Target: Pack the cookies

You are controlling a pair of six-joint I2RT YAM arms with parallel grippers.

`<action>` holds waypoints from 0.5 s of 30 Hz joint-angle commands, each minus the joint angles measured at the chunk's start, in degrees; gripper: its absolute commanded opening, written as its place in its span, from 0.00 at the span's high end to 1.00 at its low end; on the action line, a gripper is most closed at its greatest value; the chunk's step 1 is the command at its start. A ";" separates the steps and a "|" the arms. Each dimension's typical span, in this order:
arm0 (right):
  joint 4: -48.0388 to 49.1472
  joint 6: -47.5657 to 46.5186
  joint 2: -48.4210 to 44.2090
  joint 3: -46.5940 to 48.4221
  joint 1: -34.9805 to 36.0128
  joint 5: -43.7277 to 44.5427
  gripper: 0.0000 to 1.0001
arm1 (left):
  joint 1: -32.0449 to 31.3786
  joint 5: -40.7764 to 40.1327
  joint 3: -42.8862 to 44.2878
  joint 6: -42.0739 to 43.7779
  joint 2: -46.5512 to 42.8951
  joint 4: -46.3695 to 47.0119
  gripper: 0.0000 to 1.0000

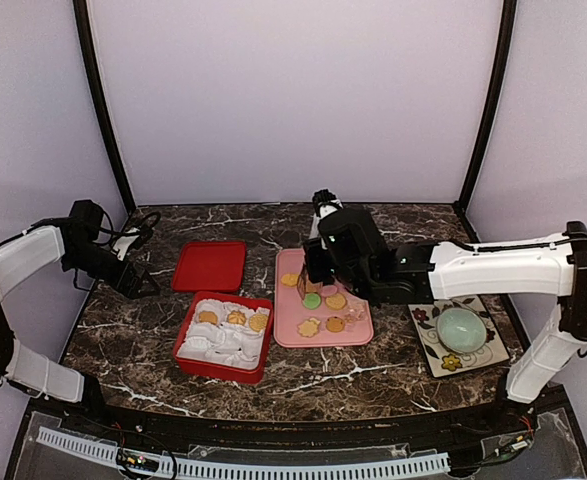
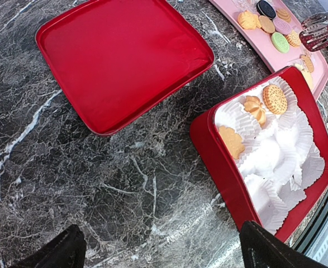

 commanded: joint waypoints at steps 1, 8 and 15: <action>3.21 0.93 1.39 -0.36 -1.67 0.65 0.61 | 0.38 0.06 0.26 0.10 -1.37 -1.13 0.01; 4.71 1.89 3.88 -0.68 -3.62 -1.57 0.57 | 0.37 -0.08 0.32 0.08 -1.46 -1.19 0.01; 5.40 2.49 5.56 -0.88 -4.35 -2.76 0.57 | 0.38 -0.05 0.49 0.01 -1.22 -1.22 0.01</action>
